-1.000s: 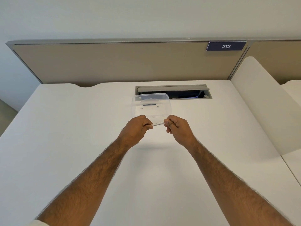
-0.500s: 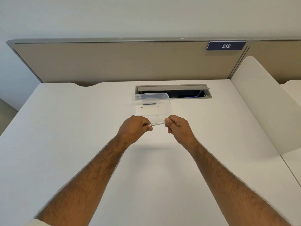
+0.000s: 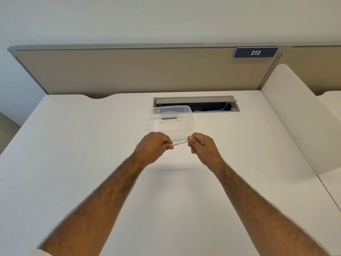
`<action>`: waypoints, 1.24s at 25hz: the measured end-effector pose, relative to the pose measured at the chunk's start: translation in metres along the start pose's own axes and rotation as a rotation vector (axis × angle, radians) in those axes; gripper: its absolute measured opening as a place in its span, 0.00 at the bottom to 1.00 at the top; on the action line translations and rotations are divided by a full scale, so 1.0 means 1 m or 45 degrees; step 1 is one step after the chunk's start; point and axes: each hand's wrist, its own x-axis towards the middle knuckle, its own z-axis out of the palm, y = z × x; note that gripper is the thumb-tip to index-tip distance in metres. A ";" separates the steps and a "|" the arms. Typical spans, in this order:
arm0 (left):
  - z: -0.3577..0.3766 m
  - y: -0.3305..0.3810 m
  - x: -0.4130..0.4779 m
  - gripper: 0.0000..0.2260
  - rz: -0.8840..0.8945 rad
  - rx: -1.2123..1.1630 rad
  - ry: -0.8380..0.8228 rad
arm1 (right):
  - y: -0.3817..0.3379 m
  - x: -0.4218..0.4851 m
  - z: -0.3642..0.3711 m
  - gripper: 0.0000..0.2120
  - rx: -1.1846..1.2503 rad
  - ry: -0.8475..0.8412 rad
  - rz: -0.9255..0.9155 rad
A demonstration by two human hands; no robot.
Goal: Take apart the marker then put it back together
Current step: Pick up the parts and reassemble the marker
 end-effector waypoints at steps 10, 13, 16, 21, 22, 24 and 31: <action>-0.002 -0.002 0.001 0.06 -0.050 -0.062 -0.191 | -0.002 0.002 -0.003 0.15 -0.042 0.007 -0.053; -0.001 -0.001 0.000 0.05 -0.077 0.031 -0.105 | -0.002 0.001 -0.001 0.15 -0.046 0.007 -0.054; -0.001 -0.001 0.001 0.03 -0.091 0.061 -0.002 | -0.003 0.000 0.000 0.15 -0.025 0.011 -0.043; -0.001 -0.002 0.003 0.04 -0.023 0.105 0.067 | -0.006 -0.002 0.001 0.16 0.039 0.013 -0.006; 0.000 -0.003 0.003 0.04 -0.005 0.125 0.061 | -0.005 -0.003 0.001 0.16 0.056 0.015 0.008; 0.000 -0.005 0.003 0.04 0.006 0.162 0.048 | -0.003 -0.006 0.002 0.16 0.089 0.015 0.039; 0.003 -0.007 -0.001 0.06 0.164 0.301 0.086 | 0.008 -0.025 0.014 0.16 0.345 0.031 0.210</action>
